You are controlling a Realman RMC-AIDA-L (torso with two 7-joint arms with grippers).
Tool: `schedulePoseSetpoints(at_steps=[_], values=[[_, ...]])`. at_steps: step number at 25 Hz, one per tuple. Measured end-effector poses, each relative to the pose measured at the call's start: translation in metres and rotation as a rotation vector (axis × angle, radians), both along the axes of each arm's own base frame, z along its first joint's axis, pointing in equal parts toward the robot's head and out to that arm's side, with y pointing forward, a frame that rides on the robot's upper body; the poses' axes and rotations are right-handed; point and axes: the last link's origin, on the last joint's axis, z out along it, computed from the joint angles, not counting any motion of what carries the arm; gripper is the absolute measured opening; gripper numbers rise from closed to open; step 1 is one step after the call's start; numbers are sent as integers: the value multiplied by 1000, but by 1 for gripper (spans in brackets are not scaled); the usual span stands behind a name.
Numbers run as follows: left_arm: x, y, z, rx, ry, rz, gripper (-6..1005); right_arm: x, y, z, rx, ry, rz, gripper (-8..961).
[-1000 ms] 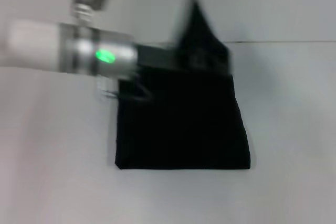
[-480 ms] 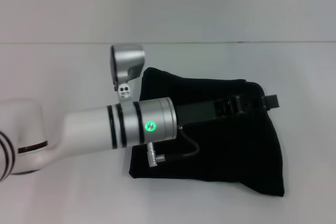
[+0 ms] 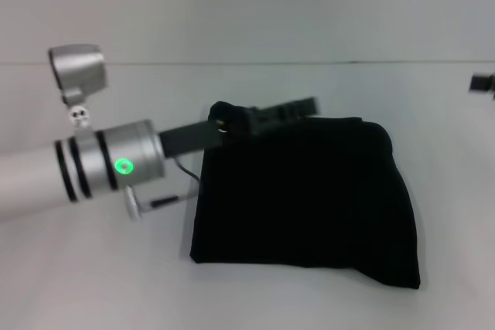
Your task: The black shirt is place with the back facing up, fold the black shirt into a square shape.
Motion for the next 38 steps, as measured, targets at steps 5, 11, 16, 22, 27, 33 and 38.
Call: schedulePoseSetpoints(at_steps=[5, 11, 16, 22, 27, 33, 38], values=[[-36, 30, 18, 80, 134, 222, 684, -9, 7, -20, -95, -38, -40, 915], [-57, 60, 15, 127, 347, 411, 887, -14, 16, -30, -73, -39, -47, 915], [-59, 72, 8, 191, 466, 437, 947, -16, 16, -35, -76, -41, -39, 915], [-51, 77, -4, 216, 565, 397, 937, -14, 16, -37, -71, -42, -45, 915], [-46, 80, -11, 236, 606, 387, 928, -13, 16, -38, -65, -45, -50, 915], [-39, 79, -24, 223, 638, 364, 918, -13, 16, -39, -60, -43, -53, 914], [-38, 78, -27, 217, 645, 365, 910, -14, 18, -40, -55, -47, -51, 914]])
